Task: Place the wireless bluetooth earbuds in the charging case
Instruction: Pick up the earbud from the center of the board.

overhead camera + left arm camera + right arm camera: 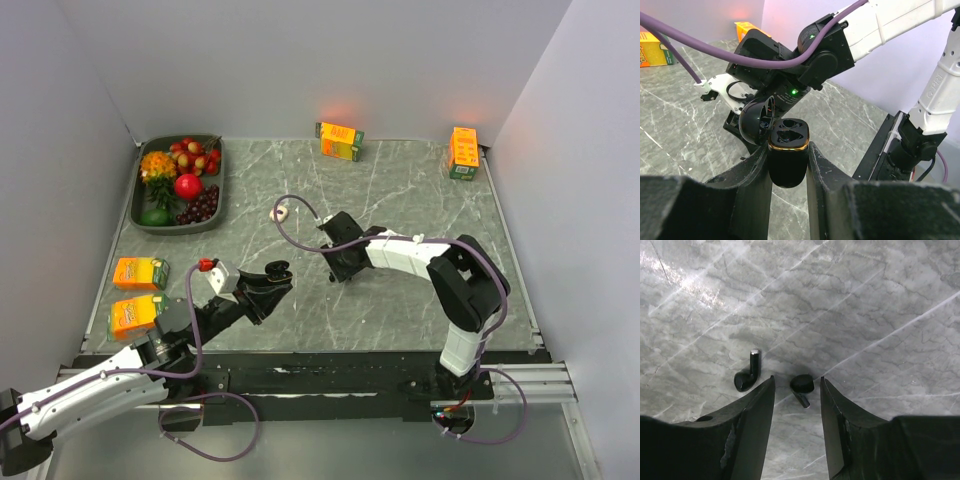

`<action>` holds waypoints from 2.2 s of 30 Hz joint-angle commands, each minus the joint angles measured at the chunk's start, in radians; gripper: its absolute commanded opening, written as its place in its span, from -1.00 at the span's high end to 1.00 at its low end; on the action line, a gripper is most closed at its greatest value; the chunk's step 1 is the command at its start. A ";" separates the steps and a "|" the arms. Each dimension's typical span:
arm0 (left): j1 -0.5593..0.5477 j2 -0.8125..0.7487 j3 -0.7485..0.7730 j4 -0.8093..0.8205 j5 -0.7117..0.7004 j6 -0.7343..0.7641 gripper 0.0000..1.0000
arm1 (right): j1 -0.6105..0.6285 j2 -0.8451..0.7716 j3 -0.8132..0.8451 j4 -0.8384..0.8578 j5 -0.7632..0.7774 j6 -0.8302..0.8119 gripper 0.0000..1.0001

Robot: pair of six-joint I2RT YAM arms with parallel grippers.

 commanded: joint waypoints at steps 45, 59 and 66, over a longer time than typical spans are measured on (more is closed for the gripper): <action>-0.005 0.161 0.001 0.313 -0.053 -0.015 0.98 | -0.213 -0.681 -0.311 0.893 -0.799 0.747 1.00; -0.005 0.308 0.065 0.486 -0.048 0.021 0.98 | -0.193 -0.811 -0.285 1.060 -0.878 0.868 1.00; -0.005 0.342 0.074 0.598 -0.024 0.013 0.98 | -0.124 -0.876 -0.252 0.916 -0.796 0.716 1.00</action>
